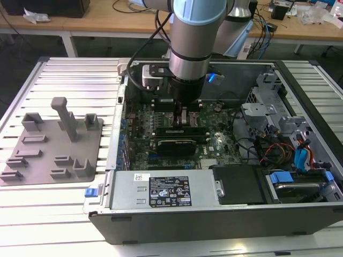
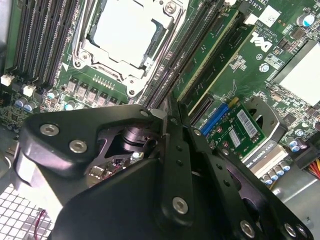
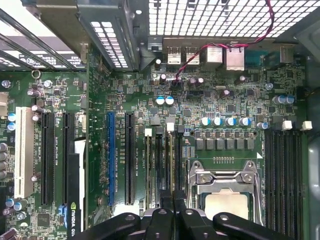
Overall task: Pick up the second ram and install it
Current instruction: 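Insert the second ram into the second slot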
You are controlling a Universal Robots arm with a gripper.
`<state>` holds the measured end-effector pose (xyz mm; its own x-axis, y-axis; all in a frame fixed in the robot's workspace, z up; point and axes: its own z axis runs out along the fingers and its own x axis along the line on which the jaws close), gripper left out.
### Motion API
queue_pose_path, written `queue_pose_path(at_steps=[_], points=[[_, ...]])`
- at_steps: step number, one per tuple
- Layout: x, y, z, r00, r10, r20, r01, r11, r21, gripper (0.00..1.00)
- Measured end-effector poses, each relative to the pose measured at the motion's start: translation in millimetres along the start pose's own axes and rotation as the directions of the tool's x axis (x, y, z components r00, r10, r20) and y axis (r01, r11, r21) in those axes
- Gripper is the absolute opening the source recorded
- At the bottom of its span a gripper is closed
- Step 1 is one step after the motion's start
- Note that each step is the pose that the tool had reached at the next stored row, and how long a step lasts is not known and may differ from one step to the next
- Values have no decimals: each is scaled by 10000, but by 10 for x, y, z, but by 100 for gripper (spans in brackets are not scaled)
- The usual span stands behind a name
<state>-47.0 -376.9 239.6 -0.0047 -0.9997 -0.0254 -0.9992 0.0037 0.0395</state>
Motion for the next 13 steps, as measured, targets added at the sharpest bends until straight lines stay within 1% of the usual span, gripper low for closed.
queue_pose_path(at_steps=[13], points=[[0,-9,7,10000,9,0,-9,10000,0,9]])
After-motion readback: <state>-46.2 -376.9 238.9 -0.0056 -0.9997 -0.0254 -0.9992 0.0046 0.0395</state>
